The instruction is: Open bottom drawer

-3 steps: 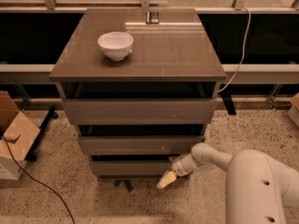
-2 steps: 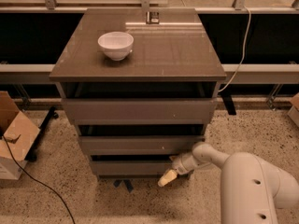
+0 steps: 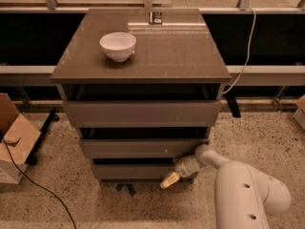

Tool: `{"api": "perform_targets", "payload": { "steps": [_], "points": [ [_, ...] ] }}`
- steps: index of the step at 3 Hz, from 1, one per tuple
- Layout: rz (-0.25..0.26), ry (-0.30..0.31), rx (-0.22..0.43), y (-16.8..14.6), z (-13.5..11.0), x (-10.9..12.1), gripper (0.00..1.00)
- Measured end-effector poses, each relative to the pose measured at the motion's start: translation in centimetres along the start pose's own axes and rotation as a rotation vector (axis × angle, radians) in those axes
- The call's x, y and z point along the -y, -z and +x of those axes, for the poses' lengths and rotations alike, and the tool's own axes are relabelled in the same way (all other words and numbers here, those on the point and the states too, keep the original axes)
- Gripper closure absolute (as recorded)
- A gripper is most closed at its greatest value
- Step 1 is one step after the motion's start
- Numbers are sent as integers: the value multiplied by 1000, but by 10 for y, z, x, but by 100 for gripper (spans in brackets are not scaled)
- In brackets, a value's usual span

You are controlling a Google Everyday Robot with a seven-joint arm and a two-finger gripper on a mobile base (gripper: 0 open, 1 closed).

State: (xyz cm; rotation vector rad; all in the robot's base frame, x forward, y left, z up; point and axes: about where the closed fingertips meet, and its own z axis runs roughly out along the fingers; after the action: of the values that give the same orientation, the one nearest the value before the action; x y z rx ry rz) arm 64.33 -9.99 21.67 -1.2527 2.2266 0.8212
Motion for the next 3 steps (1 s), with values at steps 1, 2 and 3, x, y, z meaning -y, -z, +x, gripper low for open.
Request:
{"api": "perform_targets", "payload": {
  "steps": [1,2,3],
  "points": [
    [-23,-26,-8,-11,9,-1,19],
    [-21,-31,-9,-10,10,-1,42],
    [-21,-31,-9,-8,8,-2,73]
  ]
}}
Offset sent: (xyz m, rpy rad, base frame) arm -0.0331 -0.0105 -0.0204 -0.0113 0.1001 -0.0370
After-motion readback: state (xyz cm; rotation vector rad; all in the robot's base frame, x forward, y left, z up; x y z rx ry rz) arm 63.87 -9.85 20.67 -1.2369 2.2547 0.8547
